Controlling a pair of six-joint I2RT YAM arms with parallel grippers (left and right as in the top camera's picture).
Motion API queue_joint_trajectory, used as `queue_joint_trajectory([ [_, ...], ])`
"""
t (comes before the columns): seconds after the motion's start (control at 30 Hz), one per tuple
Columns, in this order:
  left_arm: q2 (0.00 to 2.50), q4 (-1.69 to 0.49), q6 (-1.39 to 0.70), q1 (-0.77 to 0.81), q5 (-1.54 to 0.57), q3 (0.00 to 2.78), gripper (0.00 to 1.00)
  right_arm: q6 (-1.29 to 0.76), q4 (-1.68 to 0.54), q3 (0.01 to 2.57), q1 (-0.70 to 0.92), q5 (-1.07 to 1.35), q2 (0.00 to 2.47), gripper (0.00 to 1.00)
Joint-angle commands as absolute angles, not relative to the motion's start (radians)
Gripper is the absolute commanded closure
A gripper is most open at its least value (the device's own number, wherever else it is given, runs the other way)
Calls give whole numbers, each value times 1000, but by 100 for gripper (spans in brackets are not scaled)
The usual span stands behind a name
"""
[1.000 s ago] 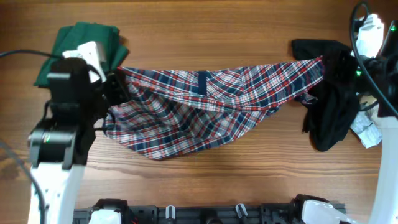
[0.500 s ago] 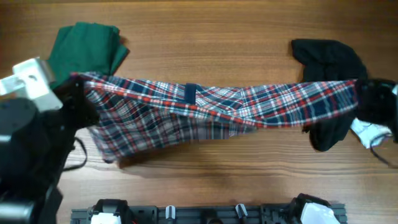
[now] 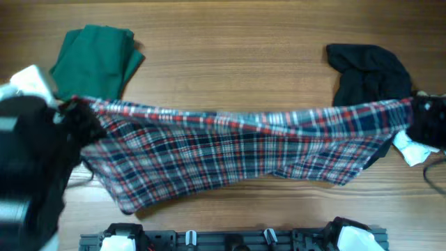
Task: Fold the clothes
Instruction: 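Lift and spread the plaid garment flat with both grippers pulling apart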
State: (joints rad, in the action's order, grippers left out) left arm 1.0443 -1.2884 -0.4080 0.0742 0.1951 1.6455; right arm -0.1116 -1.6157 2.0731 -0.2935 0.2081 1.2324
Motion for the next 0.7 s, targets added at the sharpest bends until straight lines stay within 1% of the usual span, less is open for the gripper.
queue_joint_trajectory([
  [0.0, 1232, -1258, -435, 76, 252, 1637, 96, -105, -1608, 2053, -302, 176, 1372, 96],
  [0.1, 1404, -1195, -454, 76, 253, 1637, 96, -91, -1586, 2053, -302, 180, 1482, 95],
  [0.2, 1580, -1083, -462, 76, 252, 1637, 96, -78, -1511, 2053, -299, 204, 1602, 96],
  [0.33, 1686, -969, -461, 76, 253, 1637, 96, -59, -1423, 2053, -269, 203, 1715, 96],
  [0.67, 1937, -627, -461, 77, 256, 1637, 96, -81, -1069, 2053, -146, 203, 2101, 96],
])
